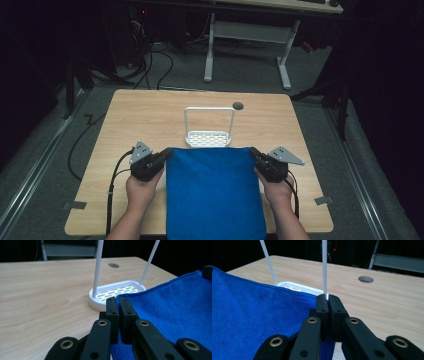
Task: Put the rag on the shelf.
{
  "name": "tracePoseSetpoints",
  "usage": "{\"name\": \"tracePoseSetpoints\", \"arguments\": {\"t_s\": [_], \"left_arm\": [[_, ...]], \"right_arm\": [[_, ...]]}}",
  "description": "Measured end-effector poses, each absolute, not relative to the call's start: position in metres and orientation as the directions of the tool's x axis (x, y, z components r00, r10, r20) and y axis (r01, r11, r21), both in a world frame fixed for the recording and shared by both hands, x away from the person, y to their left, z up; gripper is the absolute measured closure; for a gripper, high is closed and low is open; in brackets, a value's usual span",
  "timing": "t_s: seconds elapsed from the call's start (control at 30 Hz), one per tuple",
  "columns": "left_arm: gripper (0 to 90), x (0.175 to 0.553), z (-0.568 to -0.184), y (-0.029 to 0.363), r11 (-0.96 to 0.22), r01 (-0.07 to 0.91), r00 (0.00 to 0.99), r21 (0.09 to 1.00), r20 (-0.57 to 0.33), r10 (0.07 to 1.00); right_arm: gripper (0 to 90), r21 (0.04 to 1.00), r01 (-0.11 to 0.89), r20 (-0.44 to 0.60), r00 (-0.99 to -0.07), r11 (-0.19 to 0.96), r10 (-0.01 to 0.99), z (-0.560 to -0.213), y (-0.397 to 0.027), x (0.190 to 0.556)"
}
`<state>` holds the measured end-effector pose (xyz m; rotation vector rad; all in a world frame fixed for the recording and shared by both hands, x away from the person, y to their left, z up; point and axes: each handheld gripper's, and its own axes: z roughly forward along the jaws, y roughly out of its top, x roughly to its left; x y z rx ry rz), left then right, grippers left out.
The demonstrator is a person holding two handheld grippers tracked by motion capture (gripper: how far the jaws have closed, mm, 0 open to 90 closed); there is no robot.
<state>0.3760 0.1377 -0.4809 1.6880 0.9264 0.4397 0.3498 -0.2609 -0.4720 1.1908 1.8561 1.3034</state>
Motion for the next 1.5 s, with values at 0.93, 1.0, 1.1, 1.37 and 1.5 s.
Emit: {"name": "tracePoseSetpoints", "arguments": {"t_s": [0.93, 1.0, 1.1, 1.37, 1.5], "left_arm": [[87.6, 0.342, -0.397, 0.139, -0.030, 0.082, 0.658, 0.996, -0.032, 0.752], [87.6, 0.344, -0.393, 0.139, -0.024, 0.080, 0.659, 0.997, -0.035, 0.751], [87.7, 0.349, -0.386, 0.138, -0.030, 0.072, 0.658, 0.997, -0.024, 0.753], [87.8, 0.355, -0.362, 0.140, -0.020, 0.035, 0.649, 0.999, -0.008, 0.761], [87.8, 0.356, -0.349, 0.144, -0.011, 0.019, 0.642, 1.000, -0.004, 0.767]], "right_arm": [[87.7, 0.990, 0.097, -0.047, -0.464, 0.103, 0.884, -0.396, -0.249, 0.317], [87.7, 0.991, 0.084, -0.053, -0.456, 0.103, 0.888, -0.388, -0.250, 0.319], [87.7, 0.992, 0.074, -0.060, -0.449, 0.104, 0.892, -0.381, -0.249, 0.321], [87.7, 0.994, 0.016, -0.090, -0.444, 0.108, 0.892, -0.353, -0.246, 0.324], [87.7, 0.995, -0.007, -0.096, -0.442, 0.104, 0.892, -0.343, -0.245, 0.324]]}}
